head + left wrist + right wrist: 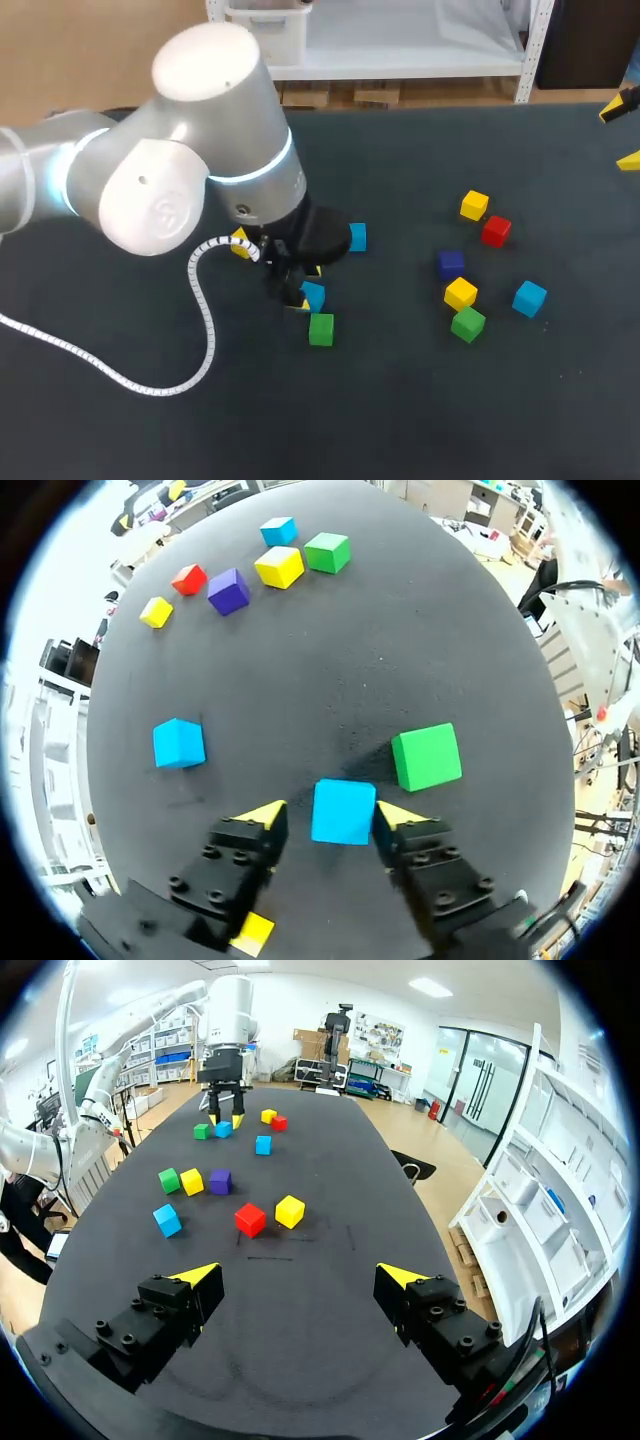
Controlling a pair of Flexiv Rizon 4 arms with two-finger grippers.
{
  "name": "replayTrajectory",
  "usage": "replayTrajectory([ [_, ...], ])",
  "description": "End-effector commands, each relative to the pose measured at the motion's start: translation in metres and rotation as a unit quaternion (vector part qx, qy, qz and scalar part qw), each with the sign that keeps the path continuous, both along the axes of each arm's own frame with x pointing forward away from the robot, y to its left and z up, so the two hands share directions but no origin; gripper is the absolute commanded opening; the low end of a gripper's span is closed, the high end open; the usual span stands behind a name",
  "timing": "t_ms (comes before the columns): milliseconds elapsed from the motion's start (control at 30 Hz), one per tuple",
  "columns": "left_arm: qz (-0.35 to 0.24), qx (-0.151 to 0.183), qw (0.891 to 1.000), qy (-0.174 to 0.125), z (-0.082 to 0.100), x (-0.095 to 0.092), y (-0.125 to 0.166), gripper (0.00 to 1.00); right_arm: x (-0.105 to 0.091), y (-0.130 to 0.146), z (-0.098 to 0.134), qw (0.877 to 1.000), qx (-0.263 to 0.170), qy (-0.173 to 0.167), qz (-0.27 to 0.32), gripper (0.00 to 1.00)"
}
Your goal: Place the blue cubes, place green cubes on the blue cubes, place the yellow cubes on the green cubes, then place the red cubes on the yellow cubes, and place purple cube on the red cubes.
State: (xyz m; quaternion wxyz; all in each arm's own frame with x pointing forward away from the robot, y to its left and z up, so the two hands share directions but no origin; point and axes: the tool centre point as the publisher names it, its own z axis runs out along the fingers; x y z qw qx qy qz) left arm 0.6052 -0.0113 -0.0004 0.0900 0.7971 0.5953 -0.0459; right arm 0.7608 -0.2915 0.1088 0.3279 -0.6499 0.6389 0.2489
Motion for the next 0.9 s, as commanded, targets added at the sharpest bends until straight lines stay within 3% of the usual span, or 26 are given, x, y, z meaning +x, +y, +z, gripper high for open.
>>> replayTrajectory([
  [33,-0.001,0.003,1.0,0.003,-0.001,0.003,-0.004,0.0,-0.001,0.0,0.0,1.0,0.0,-0.001,-0.001,1.0],
  [300,0.042,-0.013,0.999,0.0,0.01,0.013,-0.008,0.0,-0.001,0.0,0.0,1.0,0.0,-0.001,-0.001,1.0],
  [533,0.107,-0.023,0.994,0.002,0.013,0.038,-0.009,0.0,-0.001,0.0,0.0,1.0,0.0,-0.001,-0.001,1.0],
  [900,0.129,-0.03,0.991,-0.006,0.008,0.076,-0.019,0.0,-0.001,0.0,0.0,1.0,0.0,-0.001,-0.001,1.0],
])
